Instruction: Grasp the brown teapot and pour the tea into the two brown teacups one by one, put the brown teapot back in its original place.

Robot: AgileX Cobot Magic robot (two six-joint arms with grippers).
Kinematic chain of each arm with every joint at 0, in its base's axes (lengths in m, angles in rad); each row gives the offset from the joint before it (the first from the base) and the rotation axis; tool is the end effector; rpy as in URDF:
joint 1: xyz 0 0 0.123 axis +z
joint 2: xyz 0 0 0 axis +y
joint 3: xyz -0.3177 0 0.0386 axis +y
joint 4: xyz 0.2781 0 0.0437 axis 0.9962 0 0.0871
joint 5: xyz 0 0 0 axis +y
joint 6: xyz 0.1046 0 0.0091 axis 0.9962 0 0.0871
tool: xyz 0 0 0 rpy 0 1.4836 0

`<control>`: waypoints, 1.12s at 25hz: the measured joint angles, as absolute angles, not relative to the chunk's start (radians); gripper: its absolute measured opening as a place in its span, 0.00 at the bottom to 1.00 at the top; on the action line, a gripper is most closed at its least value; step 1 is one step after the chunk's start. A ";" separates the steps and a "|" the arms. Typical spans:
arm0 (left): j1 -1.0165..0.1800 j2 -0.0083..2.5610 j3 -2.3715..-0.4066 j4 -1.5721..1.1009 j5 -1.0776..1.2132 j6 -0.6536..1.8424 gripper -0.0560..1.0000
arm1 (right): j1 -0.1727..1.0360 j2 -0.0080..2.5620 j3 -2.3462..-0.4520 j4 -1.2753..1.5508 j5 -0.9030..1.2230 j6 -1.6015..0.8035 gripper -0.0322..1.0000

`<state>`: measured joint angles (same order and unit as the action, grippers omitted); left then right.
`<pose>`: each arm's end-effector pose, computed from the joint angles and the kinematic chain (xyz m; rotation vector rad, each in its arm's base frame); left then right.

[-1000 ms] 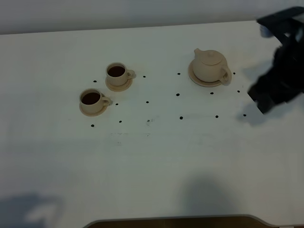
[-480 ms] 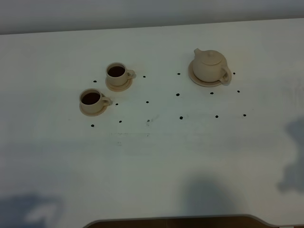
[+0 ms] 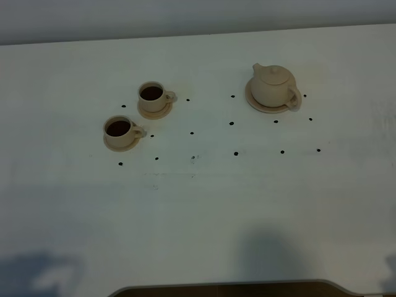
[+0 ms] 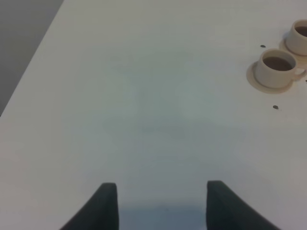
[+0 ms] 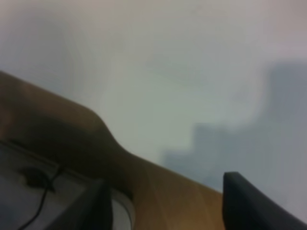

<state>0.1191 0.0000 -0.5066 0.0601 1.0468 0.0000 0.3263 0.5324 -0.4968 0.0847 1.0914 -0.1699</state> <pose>-0.0021 0.0053 0.2889 -0.1230 2.0217 0.1470 0.0718 0.0326 0.2611 -0.6183 2.5399 0.1674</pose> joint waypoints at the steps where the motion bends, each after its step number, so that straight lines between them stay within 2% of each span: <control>1: 0.119 0.000 -0.507 0.060 1.047 0.000 0.47 | 0.326 0.520 -0.497 0.082 1.087 -0.162 0.51; 10: 0.119 0.000 -0.507 0.060 1.047 0.000 0.47 | 0.310 0.457 -0.495 0.049 1.077 -0.119 0.51; 19: 0.119 0.000 -0.507 0.060 1.047 0.000 0.47 | 0.093 0.243 -0.495 0.045 1.075 -0.112 0.51; 28: 0.119 0.000 -0.507 0.060 1.047 0.000 0.47 | 0.003 0.006 -0.490 0.044 1.074 -0.112 0.51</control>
